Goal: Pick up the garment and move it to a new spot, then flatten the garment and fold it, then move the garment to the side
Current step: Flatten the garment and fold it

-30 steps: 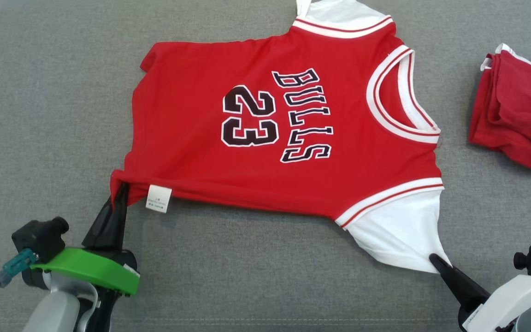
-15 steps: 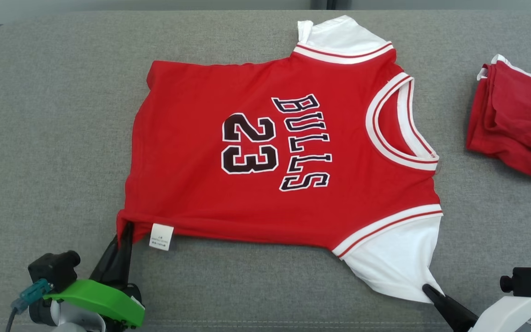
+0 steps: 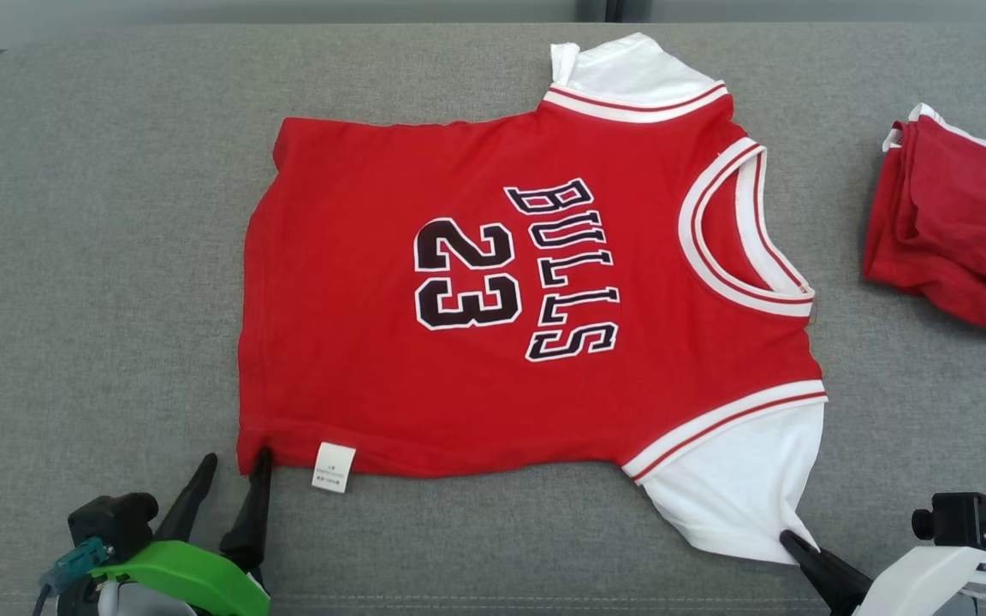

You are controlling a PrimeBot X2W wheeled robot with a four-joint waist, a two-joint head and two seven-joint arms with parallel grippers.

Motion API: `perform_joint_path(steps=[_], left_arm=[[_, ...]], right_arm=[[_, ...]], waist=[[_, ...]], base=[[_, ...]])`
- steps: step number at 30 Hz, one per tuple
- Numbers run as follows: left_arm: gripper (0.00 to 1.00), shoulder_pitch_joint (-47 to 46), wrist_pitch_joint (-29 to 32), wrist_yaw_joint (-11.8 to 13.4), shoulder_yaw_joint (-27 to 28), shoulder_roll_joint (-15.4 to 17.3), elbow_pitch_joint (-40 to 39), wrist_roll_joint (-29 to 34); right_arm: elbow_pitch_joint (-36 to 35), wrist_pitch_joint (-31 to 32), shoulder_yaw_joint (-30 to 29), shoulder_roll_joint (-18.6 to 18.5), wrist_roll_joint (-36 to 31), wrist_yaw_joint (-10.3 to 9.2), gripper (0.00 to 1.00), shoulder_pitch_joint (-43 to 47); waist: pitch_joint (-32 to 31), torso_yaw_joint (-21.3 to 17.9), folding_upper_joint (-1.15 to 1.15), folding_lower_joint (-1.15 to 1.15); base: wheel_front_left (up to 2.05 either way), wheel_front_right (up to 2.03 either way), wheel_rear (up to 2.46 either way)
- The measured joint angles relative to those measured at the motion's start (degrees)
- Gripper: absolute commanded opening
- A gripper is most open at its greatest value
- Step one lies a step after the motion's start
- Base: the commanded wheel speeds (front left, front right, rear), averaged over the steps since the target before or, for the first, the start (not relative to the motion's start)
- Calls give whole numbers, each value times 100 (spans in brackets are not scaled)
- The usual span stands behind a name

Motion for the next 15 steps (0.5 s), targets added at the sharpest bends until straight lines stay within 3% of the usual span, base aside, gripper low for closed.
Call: perform_joint_path(steps=[1,2,4,6,8,15], left_arm=[[100,1,0,0,32,5,52,12],[100,6,0,0,88,10,82,12],[100,36,0,0,235,34,96,12],[100,121,0,0,376,62,115,11],[100,244,0,0,555,68,151,8],[100,597,0,0,1194,29,48,-32]], right_arm=[[33,-7,1,0,-33,0,56,-12],[60,-7,2,-4,-44,0,56,-18],[116,-47,-1,-25,-100,0,72,-20],[181,-104,-25,-41,-137,-1,82,-19],[232,-159,-55,-63,-166,-2,100,-16],[309,-353,-127,-311,-583,-53,100,82]], waist=[[-11,-3,0,0],[-25,-6,0,0],[-59,-10,0,0],[-102,-12,0,0],[-157,-10,0,0],[-392,0,0,0]], base=[[0,0,0],[0,0,0],[0,0,0],[0,0,0],[0,0,0],[0,0,0]])
